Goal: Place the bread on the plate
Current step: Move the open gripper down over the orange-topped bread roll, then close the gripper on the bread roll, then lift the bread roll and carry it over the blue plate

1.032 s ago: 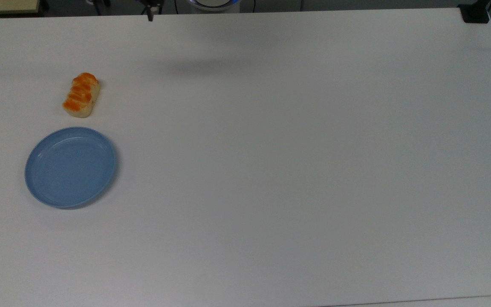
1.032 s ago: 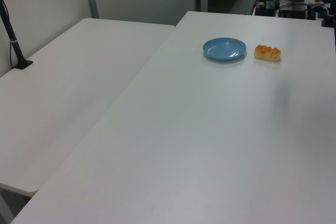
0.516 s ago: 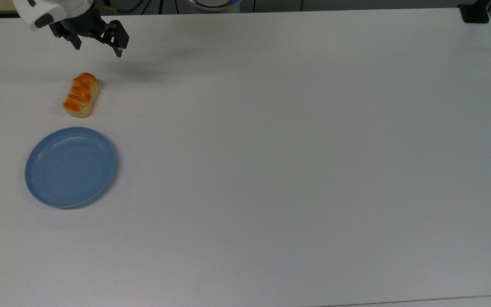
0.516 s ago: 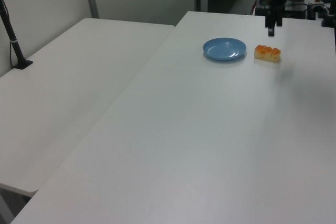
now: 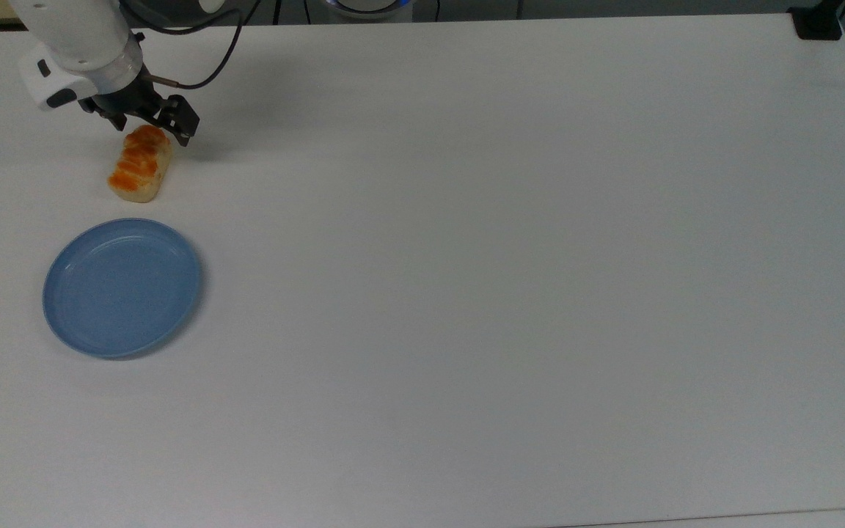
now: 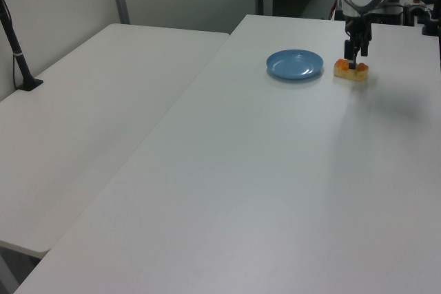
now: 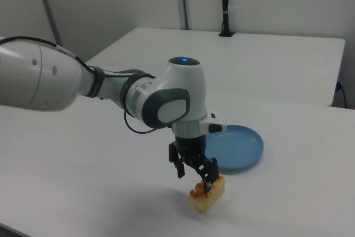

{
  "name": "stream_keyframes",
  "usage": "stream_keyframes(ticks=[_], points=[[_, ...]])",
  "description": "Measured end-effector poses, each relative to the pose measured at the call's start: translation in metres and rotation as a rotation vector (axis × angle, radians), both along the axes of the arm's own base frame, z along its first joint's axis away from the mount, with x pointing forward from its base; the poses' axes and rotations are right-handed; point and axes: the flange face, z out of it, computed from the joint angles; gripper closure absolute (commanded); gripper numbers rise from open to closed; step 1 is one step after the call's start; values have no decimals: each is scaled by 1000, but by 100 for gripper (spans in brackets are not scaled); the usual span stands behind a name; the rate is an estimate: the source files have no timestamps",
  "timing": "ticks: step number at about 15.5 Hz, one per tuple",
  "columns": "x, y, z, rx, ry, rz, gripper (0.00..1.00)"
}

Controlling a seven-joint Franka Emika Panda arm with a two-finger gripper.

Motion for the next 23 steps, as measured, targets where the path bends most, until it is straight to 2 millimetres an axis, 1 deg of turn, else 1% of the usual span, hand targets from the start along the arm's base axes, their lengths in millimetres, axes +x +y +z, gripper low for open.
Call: stream_keyframes(ticks=[3,5,7,11,12,15,17,18,19,21,22,23], points=[[4,-11,-14,-14,-30,-9,0],[6,-14,-22,-21,-44,-9,9],[9,-14,-28,-26,-53,-7,24],[11,-15,-34,-26,-54,-5,63],[11,-14,-35,-26,-53,-5,69],[14,-14,-30,-30,-63,-2,70],[19,-17,-18,-32,-63,5,68],[22,-19,-6,-27,-48,20,66],[28,-22,18,-20,-32,44,65],[39,-23,50,-28,-48,66,65],[44,-21,61,-34,-63,77,65],[51,-17,68,-40,-76,88,64]])
